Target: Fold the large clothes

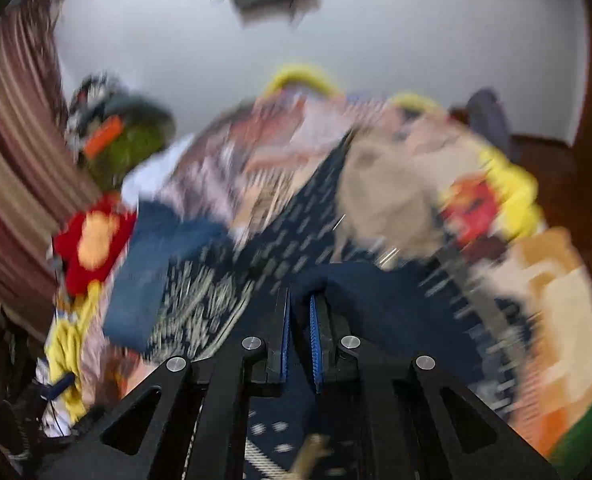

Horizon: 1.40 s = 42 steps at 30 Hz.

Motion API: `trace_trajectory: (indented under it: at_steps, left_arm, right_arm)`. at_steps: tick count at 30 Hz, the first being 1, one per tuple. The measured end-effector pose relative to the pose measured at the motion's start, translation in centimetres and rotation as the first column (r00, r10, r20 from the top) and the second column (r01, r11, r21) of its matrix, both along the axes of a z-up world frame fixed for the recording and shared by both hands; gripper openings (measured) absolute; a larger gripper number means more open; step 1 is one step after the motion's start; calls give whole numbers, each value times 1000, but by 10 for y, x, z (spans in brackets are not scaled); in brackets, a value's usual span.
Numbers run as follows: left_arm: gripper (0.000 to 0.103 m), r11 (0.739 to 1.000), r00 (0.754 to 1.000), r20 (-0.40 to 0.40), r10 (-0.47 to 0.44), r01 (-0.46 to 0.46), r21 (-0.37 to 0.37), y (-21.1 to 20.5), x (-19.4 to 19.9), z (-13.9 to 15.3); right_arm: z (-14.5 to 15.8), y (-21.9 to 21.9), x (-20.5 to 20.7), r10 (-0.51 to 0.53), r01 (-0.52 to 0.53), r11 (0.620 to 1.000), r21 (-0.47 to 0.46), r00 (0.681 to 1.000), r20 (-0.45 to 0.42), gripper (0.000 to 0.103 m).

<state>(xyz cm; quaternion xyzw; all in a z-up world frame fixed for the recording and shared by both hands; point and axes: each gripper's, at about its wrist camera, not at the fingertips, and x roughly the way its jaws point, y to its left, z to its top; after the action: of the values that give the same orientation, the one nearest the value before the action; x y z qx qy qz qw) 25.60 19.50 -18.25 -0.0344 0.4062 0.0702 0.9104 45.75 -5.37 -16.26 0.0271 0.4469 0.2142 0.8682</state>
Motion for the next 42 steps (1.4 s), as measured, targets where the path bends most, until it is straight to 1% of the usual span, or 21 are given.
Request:
trace_trajectory:
  at_steps: [2,3,4,6,7,8,9,11,14,16,17,19,21,23,25,28,31,34,37,39,42]
  left_arm:
    - [71,1000,1000,-11,20,-20,1,11,-10,-5]
    - [71,1000,999,-17,31,-31,1,16,-15,-8]
    - [71,999,999,-23,40,-40,-1,21,-19,-10]
    - [71,998,998,-37,58,-58,-9,29,-26,-16]
    - [71,998,997,-41,65,-66,-14,32,-29,-18]
    - [71,997,996,-46,72,-73,-22,36,-32,-20]
    - [71,997,996,-51,76,-78,-29,37,-33,-22]
    - [71,996,995,-61,79,-82,-40,40,-33,-26]
    - [71,996,995,-68,73,-76,-40,34,-30,-26]
    - [71,997,997,-61,54,-57,-46,25,-26,-22]
    - [71,998,997,-58,47,-50,-49,22,-25,-20]
    - [71,998,999,-48,25,-28,-58,11,-21,-13]
    - [71,998,999,-34,-4,2,-58,-2,-16,-4]
    - [71,998,999,-19,-40,39,-52,-17,-9,7]
    - [71,996,997,-9,-76,75,-39,-33,0,16]
    - [71,991,991,2,-136,136,-8,-64,18,28]
    - [75,978,978,-1,-211,211,9,-101,43,32]
    - [77,958,958,-18,-285,285,32,-140,69,27]
    - [77,937,938,-53,-343,346,54,-175,93,16]
    - [77,919,918,-88,-387,392,46,-199,111,3]
    - [77,888,882,-151,-446,457,47,-231,134,-18]
  right_arm:
    - [-36,29,-6,35,-37,999,-23,997,-74,6]
    - [-48,36,-8,41,-44,998,-34,995,-95,7]
    - [-65,48,-12,42,-50,997,-63,992,-119,7]
    - [-91,61,-17,30,-50,990,-128,988,-151,7]
    - [-100,64,-18,28,-53,988,-148,985,-172,7]
    - [-113,67,-21,20,-58,984,-170,977,-212,7]
    - [-121,68,-23,13,-52,983,-175,976,-218,7]
    - [-121,67,-32,19,-52,984,-173,982,-190,7]
    - [-120,65,-47,52,-91,979,-185,978,-204,7]
    - [-114,60,-57,70,-109,978,-177,975,-211,7]
    - [-116,58,-63,98,-139,980,-142,959,-265,7]
    - [-122,51,-69,128,-165,984,-71,922,-365,7]
    - [-117,43,-82,152,-175,984,-38,928,-340,7]
    - [-112,35,-93,195,-221,975,-40,923,-332,7]
    - [-101,18,-101,201,-226,973,-50,933,-297,7]
    - [-79,-21,-101,173,-191,980,-63,958,-227,7]
    - [-54,-73,-94,99,-112,991,-78,983,-154,7]
    - [-37,-123,-88,18,-28,994,-108,996,-93,7]
    - [-31,-167,-81,-51,41,986,-161,997,-56,7]
    - [-35,-190,-77,-85,73,980,-184,995,-56,7]
    - [-47,-217,-73,-114,97,978,-186,990,-86,7]
